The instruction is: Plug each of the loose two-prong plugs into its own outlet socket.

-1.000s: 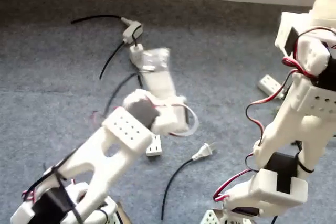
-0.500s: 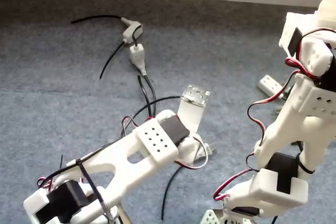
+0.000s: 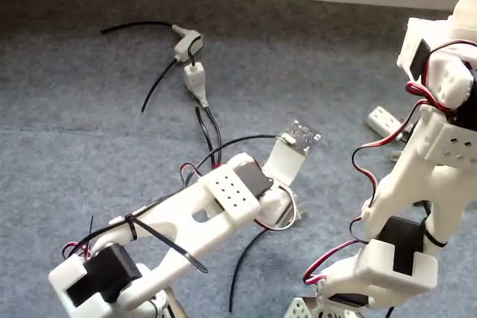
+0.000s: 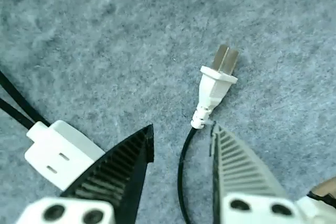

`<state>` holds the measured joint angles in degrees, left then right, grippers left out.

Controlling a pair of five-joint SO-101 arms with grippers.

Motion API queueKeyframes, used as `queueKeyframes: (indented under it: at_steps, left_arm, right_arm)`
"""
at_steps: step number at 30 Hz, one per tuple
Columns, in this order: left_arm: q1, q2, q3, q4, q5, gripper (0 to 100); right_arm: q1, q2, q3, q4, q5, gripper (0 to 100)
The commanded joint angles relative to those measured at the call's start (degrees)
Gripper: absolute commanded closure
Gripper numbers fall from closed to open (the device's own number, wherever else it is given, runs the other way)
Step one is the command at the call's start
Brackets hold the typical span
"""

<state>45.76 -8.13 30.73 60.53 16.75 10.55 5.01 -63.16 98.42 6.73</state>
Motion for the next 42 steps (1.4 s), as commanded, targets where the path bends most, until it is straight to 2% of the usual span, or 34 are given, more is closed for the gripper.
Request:
queueKeyframes:
  at_steps: [1,5,14,18,23,31,42]
  left_arm:
    - [-2.9,0.1,-1.1,-2.0,-5.9,73]
    - [-2.3,0.7,-3.2,-1.7,-10.9,70]
    - [2.7,0.8,-2.9,-2.1,-24.1,70]
    - [2.5,3.4,-3.8,-2.1,-24.4,70]
    - [2.5,15.3,-11.9,-1.6,-24.4,70]
    - [2.5,25.9,-28.1,7.5,-24.1,70]
    - [2.5,29.4,-29.8,9.8,-24.4,70]
  right_arm:
    - [0.6,0.0,-2.2,0.3,-0.3,88.6]
    - [0.6,0.0,-2.2,0.3,-0.3,88.6]
    - [0.6,0.0,-2.2,0.3,-0.3,88.6]
    - [0.6,0.0,-2.2,0.3,-0.4,88.6]
    - [0.6,0.0,-2.2,0.3,-0.4,88.6]
    - [0.6,0.0,-2.2,0.3,-0.4,88.6]
    - [0.6,0.0,-2.2,0.3,-0.4,88.6]
